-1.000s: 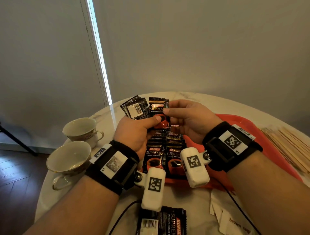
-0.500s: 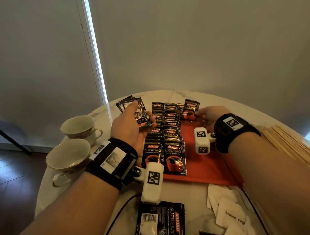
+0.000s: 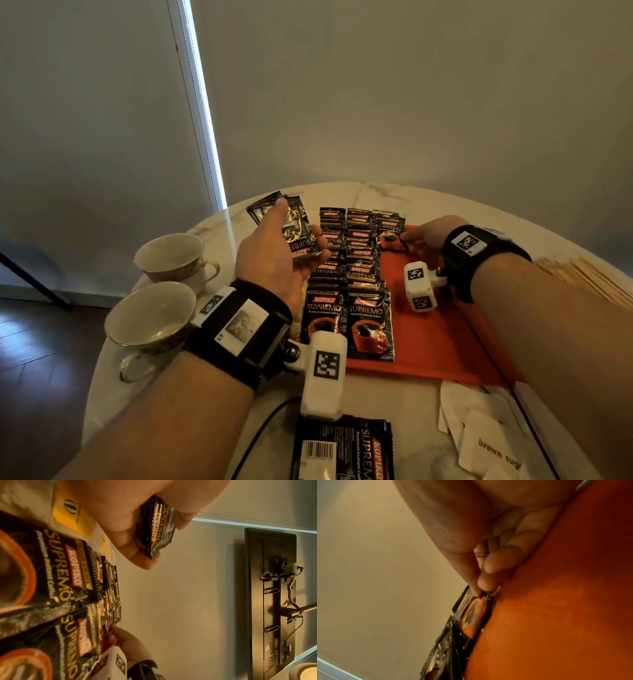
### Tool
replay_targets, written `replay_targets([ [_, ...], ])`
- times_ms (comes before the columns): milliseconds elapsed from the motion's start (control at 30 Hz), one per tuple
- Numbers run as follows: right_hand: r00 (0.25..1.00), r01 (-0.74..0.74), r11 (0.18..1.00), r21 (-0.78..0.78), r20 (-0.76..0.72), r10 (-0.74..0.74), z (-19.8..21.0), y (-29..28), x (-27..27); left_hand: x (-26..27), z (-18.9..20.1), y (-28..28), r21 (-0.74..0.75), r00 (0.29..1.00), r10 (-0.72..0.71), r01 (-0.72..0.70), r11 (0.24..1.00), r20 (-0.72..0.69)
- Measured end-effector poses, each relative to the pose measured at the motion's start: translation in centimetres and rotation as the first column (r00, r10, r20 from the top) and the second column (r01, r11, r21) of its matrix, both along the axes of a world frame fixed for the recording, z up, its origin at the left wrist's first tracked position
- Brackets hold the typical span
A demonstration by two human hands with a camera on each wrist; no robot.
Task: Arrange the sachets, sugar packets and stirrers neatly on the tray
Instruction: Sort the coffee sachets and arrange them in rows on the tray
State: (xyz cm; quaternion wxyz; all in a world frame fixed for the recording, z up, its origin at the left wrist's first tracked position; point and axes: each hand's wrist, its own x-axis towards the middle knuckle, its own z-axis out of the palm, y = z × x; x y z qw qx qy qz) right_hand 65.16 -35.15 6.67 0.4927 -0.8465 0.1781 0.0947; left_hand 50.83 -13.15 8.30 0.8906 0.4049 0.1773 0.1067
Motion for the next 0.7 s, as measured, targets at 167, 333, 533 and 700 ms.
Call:
replay_targets([
  [167,1.000,0.011,1.000,-0.011,0.020,-0.011,-0.3,0.0,0.3,0.0,0.0,0.0,0.010,1.000,-0.006,0.006,1.000,0.002],
  [333,0.999,0.017,1.000,0.010,0.039,-0.017,-0.5,-0.3,0.4,0.0,-0.2,0.0,0.031,1.000,-0.011,0.011,0.999,-0.003],
  [533,0.999,-0.007,0.997,0.082,0.035,0.004,-0.7,-0.7,0.3,-0.1,-0.2,-0.1,0.009,0.999,-0.042,0.042,0.999,0.014],
  [700,0.993,0.058,0.939,0.338,0.081,-0.090,-0.3,-1.2,-0.5,-0.3,-0.5,-0.2,0.025,0.996,-0.086,0.086,0.996,0.027],
])
